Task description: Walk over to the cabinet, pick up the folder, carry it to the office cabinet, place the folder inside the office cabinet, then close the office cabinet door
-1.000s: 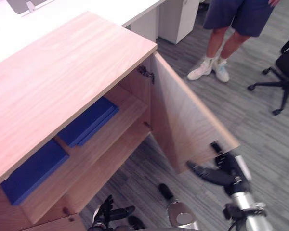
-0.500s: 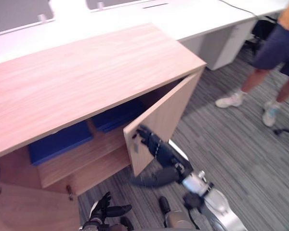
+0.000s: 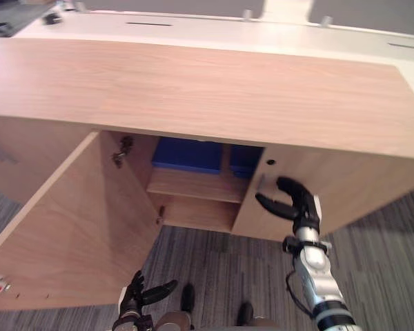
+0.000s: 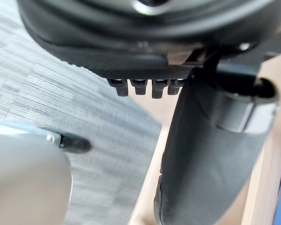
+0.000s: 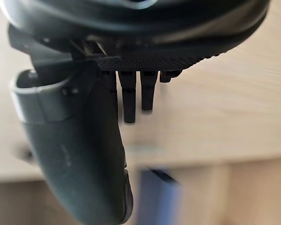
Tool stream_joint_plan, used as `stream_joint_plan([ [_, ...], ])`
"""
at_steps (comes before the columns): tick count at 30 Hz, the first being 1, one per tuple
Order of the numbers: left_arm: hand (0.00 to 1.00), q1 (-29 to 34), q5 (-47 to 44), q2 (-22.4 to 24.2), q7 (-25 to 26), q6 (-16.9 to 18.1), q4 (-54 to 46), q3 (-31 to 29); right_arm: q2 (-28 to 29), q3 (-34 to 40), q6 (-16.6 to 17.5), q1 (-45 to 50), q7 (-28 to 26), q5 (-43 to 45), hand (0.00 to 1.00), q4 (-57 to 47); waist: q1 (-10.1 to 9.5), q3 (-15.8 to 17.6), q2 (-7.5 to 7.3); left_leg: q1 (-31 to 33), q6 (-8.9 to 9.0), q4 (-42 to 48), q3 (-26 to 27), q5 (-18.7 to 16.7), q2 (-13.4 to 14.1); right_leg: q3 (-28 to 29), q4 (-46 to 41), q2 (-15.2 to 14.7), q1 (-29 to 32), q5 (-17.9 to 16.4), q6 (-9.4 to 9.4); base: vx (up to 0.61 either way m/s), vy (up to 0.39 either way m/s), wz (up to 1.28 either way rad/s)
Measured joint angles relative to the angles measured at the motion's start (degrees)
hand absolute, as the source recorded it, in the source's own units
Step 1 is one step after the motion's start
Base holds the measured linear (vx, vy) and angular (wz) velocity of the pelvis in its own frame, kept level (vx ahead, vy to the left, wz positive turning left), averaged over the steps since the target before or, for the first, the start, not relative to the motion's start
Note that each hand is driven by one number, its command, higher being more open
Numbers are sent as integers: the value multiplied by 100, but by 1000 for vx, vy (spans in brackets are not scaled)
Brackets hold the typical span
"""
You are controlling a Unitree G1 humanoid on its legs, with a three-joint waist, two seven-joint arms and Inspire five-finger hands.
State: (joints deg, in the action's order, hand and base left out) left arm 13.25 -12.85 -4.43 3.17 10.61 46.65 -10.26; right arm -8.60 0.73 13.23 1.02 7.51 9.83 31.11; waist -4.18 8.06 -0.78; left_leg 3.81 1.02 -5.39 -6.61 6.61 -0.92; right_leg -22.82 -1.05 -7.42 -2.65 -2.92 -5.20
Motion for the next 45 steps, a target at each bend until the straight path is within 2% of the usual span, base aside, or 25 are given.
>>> stream_joint_plan([
  [2,100,124,-213,85,22,8,-132,-194,115,-2,-154,101,-157,-18,100,741,-51,4,33,97,-37,2,-422,102,-112,-454,-53,-62,-114,-63,-20,170,-36,115],
  [3,100,202,-302,124,22,17,-271,-238,176,11,-264,146,-201,-77,100,1125,-139,13,65,144,-38,22,-651,138,-174,-699,-80,-86,-172,-98,2,180,-28,115],
  [5,100,290,-365,137,20,25,-441,-249,217,12,-359,154,-248,-100,100,1424,-247,27,89,186,-13,35,-791,168,-219,-823,-83,-98,-222,-118,29,110,-9,84],
  [6,100,442,-423,164,19,32,-708,-331,280,9,-445,151,-279,-105,100,1635,-370,36,109,204,12,36,-912,186,-235,-925,-90,-108,-302,-132,52,89,-4,72],
  [10,100,930,-609,335,31,48,-1760,-626,310,17,-445,-17,-254,-280,100,1683,-509,73,160,213,51,38,-1307,222,-339,-1123,-108,-148,-469,-176,118,29,-9,67],
  [12,100,1035,-741,373,46,91,-2490,-636,206,16,-415,-246,-205,-328,100,1677,-621,155,286,259,57,37,-1498,285,-389,-1239,-176,-155,-482,-215,132,-81,-17,46],
  [16,100,1048,-861,377,47,209,-3683,-829,178,-19,-385,-466,-172,-462,100,1669,-626,223,349,362,82,34,-1719,302,-514,-1196,-217,-214,-471,-468,70,-101,-19,34],
  [19,100,1037,-874,295,58,400,-4456,-1086,191,-228,-385,-441,-226,-556,100,1670,-621,254,399,350,83,30,-1687,308,-472,-1147,-232,-168,-462,-490,77,-110,-36,-2],
  [23,100,904,-899,-66,45,624,-5075,-1060,150,-281,-396,-150,-273,-561,100,1681,-566,256,396,349,73,32,-1620,327,-393,-1043,-251,-109,-420,-472,46,-54,-47,-10],
  [26,100,765,-984,-119,140,653,-5120,-1037,45,-271,-397,2,-295,-560,100,1680,-484,261,385,321,55,32,-1511,342,-330,-913,-258,-84,-397,-471,46,-33,-47,-17],
  [38,100,1106,-989,-252,224,739,-5087,-1139,85,-89,-412,279,-454,-552,100,1669,-518,257,312,186,137,1,-861,269,31,-255,-292,86,-195,-372,125,-78,-26,-28],
  [42,100,1685,-991,-245,223,797,-5538,-786,122,-33,-420,489,-461,-550,100,1666,-517,241,297,269,107,2,-664,279,67,-164,-290,88,-92,-393,93,-80,25,-5],
  [45,100,2241,-1021,-244,193,917,-5829,-263,188,44,-423,614,-464,-550,100,1669,-526,232,309,390,115,5,-374,305,96,-57,-319,79,23,-382,68,-39,41,5],
])
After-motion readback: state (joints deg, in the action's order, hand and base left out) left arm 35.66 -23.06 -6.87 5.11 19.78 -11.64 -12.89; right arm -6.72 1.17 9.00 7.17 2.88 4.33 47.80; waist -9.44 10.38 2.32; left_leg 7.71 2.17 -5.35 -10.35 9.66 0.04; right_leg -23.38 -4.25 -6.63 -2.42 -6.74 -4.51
